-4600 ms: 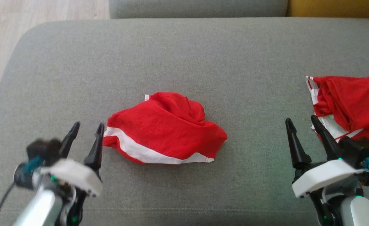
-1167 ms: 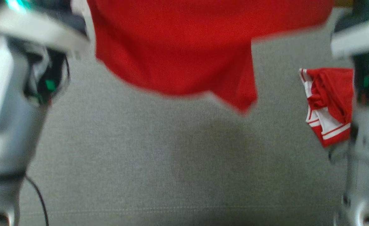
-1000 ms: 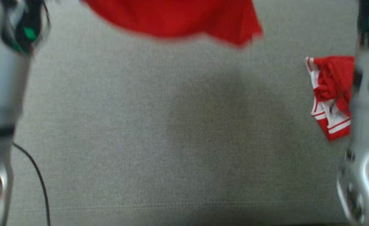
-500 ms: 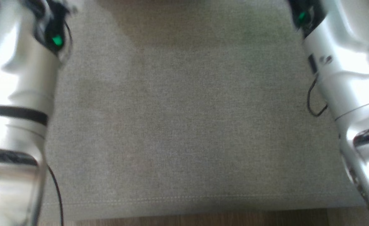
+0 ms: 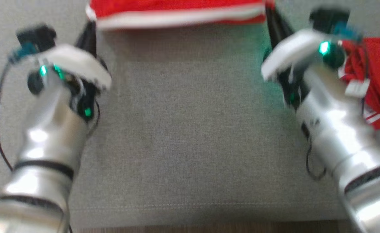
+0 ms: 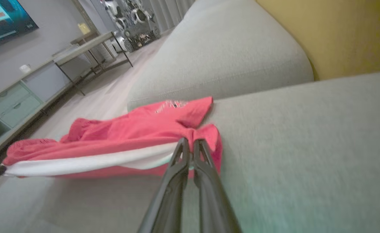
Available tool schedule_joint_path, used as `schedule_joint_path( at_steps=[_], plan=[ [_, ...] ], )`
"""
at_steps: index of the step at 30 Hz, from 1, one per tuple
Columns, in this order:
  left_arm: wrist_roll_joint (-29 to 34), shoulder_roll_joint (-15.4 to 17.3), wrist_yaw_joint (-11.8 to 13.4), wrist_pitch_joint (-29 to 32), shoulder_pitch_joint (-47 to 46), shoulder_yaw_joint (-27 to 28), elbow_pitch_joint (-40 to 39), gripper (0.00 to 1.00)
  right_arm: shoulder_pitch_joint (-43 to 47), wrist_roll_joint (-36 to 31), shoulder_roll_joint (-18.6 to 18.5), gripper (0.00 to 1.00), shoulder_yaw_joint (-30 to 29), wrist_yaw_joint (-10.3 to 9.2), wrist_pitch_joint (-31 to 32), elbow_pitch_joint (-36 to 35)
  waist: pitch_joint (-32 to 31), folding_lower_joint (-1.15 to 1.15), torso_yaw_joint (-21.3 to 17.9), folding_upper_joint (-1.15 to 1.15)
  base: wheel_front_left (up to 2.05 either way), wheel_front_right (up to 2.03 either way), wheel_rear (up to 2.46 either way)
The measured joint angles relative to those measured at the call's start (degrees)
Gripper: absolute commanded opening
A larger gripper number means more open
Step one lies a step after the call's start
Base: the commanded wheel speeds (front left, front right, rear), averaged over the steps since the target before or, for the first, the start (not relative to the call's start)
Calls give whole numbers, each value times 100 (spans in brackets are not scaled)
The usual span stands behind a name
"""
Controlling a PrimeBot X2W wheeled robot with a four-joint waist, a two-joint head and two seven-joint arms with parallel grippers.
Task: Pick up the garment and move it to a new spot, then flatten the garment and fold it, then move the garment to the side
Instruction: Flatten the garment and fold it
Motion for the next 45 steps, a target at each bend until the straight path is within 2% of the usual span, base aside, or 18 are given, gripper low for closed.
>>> schedule_joint_path(
  at_steps=[4, 6, 11, 19, 24, 30, 37, 45],
  plan=[
    [246, 3, 0, 0, 954, 153, -536, 0, 738, -223, 8, 0, 42, 0, -115, 115, -252, 0, 13, 0, 0, 0, 0],
    [428, 4, 9, 2, 1496, 244, -876, 0, 1139, -391, 25, 0, -165, 0, -122, -5, -387, 0, 13, 0, 0, 0, 0],
    [873, 2, 152, 2, 2758, 504, -2025, 0, 2218, -1117, 23, 0, -1038, 0, -124, -1061, -738, 0, -14, 0, 0, 0, 0],
    [1422, 140, 335, 3, 4514, 583, -3427, 0, 4709, -2621, 113, 0, -2037, 1, -76, -2636, -1289, 0, -14, 0, 0, 0, 0],
    [1426, 216, 641, 83, 5387, 579, -4164, 0, 5837, -3141, 168, 0, -2434, 1, 697, -4286, -1555, -1, -19, 0, 0, 0, 0],
    [1408, 272, 954, 416, 6141, 577, -5043, 0, 7128, -3154, 180, 0, -2615, 2, 1650, -6061, -1723, -1, 16, 0, 0, 0, 0],
    [1349, 358, 1117, 759, 6399, 578, -5694, 0, 7519, -3115, 194, 0, -2743, 2, 2150, -7051, -1769, -1, -12, 0, 0, 0, 0],
    [1183, 412, 1107, 1217, 6133, 552, -5905, 0, 7123, -3099, 198, 0, -2940, 2, 2341, -7140, -1640, 0, 46, 0, 0, 0, 0]
  ],
)
